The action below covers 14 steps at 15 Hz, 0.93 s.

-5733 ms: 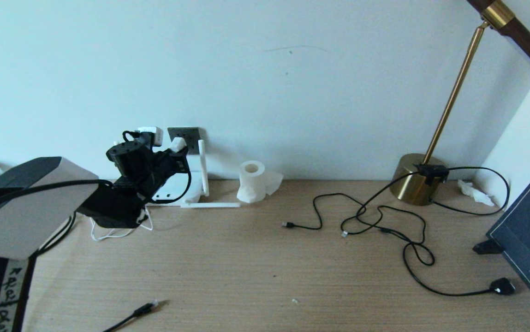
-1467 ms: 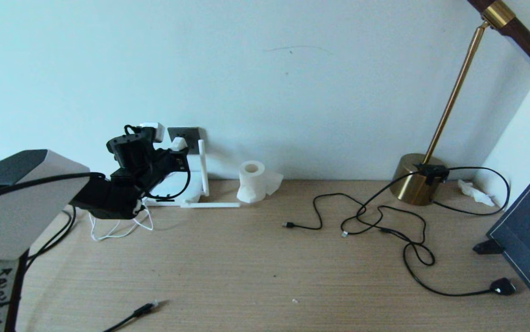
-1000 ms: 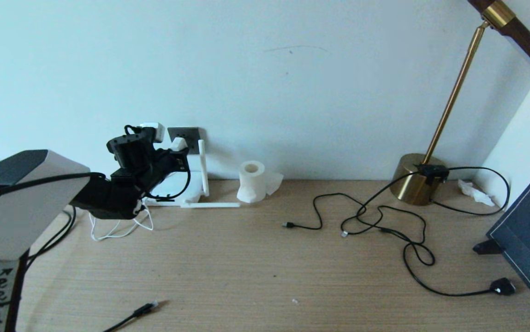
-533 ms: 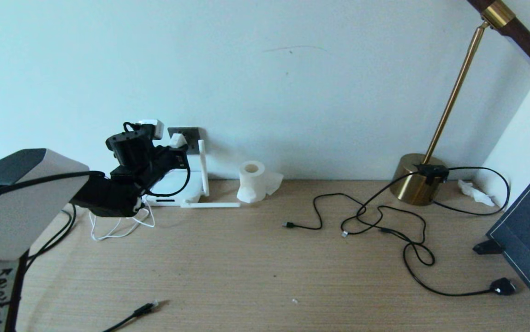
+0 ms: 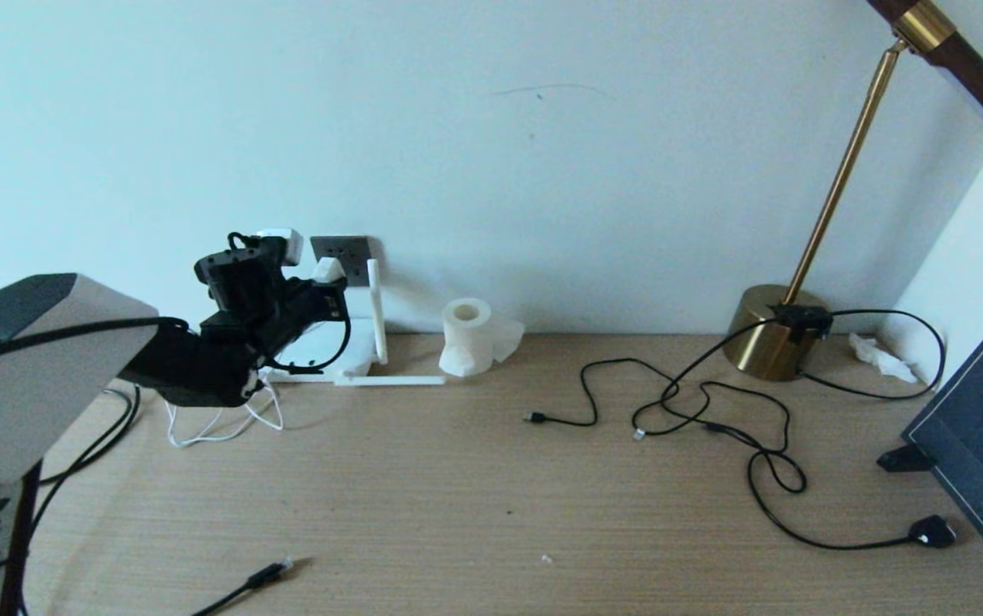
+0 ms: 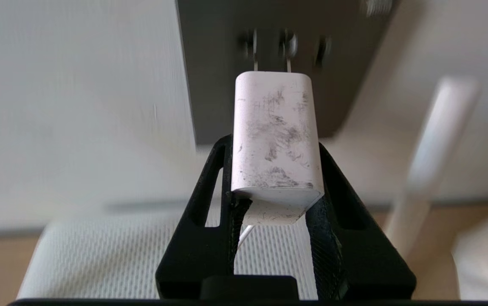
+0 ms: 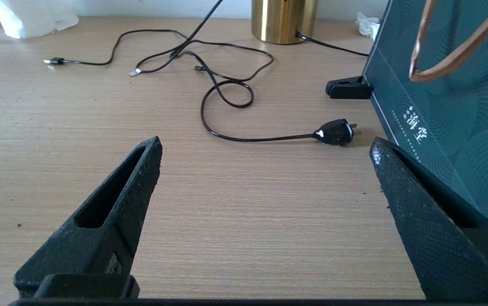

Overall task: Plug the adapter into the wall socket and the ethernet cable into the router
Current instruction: Pick up plug

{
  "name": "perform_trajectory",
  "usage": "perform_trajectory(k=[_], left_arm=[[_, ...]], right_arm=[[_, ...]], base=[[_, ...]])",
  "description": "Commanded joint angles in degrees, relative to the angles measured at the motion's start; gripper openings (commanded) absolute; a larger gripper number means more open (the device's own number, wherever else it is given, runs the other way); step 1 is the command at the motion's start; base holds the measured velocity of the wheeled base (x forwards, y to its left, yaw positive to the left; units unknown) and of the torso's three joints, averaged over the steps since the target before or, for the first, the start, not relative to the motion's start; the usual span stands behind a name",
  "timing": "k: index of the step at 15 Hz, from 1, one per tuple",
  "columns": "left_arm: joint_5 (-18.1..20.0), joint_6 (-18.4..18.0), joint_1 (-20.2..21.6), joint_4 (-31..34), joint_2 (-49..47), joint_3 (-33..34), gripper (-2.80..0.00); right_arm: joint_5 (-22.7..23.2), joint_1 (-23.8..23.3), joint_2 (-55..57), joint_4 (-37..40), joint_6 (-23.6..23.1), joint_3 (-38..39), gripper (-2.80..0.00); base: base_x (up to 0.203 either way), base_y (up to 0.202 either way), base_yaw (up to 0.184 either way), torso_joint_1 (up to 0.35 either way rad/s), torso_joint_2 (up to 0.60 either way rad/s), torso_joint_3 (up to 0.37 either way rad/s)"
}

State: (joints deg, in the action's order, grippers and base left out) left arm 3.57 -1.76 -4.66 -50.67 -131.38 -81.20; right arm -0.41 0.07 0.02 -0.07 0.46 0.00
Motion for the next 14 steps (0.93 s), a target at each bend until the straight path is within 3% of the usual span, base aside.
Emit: perform_trajectory(k=[1, 5, 14], left_arm=[[0.39, 0.05, -0.18, 0.94, 4.89, 3.88, -2.80], [1.99, 0.18, -0.18, 11.87, 9.28, 4.11, -2.80], [1.71, 0.18, 0.09, 12.08, 0.76, -5.33, -2.80]], right_arm=[[-0.02, 0.00, -0.02, -0.01, -0.02, 0.08, 0.00], [-0.02, 0.01, 0.01, -0.01, -0.02, 0.00, 0.00], [-0.02, -0.02, -0.01, -0.01, -0.02, 0.04, 0.00]], base=[[0.000, 0.000, 0.000, 0.000, 0.00, 0.000], [0.000, 0.000, 0.000, 0.000, 0.00, 0.000], [0.000, 0.000, 0.000, 0.000, 0.00, 0.000]])
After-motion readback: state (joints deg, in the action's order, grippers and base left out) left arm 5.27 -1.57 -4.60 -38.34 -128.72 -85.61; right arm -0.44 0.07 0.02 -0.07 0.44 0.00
